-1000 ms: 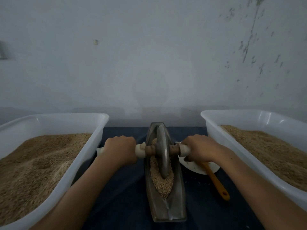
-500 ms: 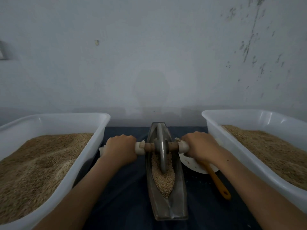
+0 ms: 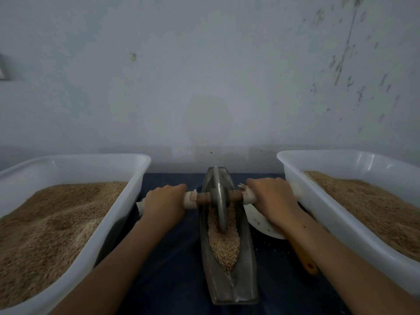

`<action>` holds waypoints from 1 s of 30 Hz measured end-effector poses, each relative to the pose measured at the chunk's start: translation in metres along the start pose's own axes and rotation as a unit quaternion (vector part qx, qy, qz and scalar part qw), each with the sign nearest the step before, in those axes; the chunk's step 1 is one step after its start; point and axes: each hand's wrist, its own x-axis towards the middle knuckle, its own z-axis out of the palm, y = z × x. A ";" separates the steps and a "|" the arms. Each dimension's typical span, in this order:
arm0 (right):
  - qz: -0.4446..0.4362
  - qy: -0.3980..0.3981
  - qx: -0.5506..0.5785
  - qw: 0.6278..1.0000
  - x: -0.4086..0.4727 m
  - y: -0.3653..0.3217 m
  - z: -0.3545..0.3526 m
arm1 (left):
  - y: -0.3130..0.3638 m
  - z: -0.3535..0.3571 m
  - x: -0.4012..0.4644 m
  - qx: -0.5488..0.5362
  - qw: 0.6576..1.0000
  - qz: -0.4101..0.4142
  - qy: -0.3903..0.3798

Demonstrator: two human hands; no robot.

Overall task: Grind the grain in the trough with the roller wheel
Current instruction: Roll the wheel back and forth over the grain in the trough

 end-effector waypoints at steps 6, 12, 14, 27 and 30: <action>-0.016 -0.141 0.052 0.989 0.000 0.007 -0.014 | -0.001 -0.007 0.004 0.031 0.998 0.014 -0.059; -0.019 -0.275 0.080 0.958 0.000 0.009 -0.028 | 0.000 -0.017 0.005 0.044 0.986 0.011 -0.159; -0.018 -0.269 0.079 0.960 0.000 0.009 -0.026 | 0.001 -0.016 0.005 0.046 0.987 0.003 -0.155; -0.014 -0.007 0.009 1.000 0.001 0.002 0.002 | 0.001 -0.005 -0.003 0.017 1.000 -0.012 0.013; -0.017 -0.114 0.038 0.993 0.002 0.005 -0.013 | 0.003 -0.013 -0.003 0.026 0.998 -0.017 -0.059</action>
